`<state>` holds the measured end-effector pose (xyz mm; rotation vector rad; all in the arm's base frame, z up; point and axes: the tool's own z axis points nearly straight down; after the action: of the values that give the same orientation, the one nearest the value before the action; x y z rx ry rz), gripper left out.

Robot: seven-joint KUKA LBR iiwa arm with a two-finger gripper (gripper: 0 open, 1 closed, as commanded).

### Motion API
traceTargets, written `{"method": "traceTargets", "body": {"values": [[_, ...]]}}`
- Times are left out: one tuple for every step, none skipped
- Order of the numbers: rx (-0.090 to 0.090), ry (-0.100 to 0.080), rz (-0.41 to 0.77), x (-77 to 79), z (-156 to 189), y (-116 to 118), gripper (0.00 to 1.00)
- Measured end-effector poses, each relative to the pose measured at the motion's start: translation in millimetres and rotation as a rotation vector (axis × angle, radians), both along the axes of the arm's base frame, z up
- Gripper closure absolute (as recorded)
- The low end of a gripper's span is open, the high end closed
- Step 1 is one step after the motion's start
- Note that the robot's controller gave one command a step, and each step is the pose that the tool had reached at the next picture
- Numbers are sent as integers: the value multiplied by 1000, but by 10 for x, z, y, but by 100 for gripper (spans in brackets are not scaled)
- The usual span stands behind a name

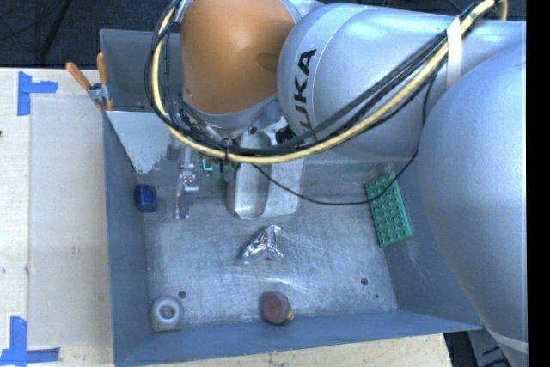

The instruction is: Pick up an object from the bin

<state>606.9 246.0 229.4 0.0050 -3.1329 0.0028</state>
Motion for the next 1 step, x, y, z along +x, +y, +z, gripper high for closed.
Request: {"method": "traceTargets", "body": {"values": [[5,-8,551,-1001,-1596,-83,0]]}}
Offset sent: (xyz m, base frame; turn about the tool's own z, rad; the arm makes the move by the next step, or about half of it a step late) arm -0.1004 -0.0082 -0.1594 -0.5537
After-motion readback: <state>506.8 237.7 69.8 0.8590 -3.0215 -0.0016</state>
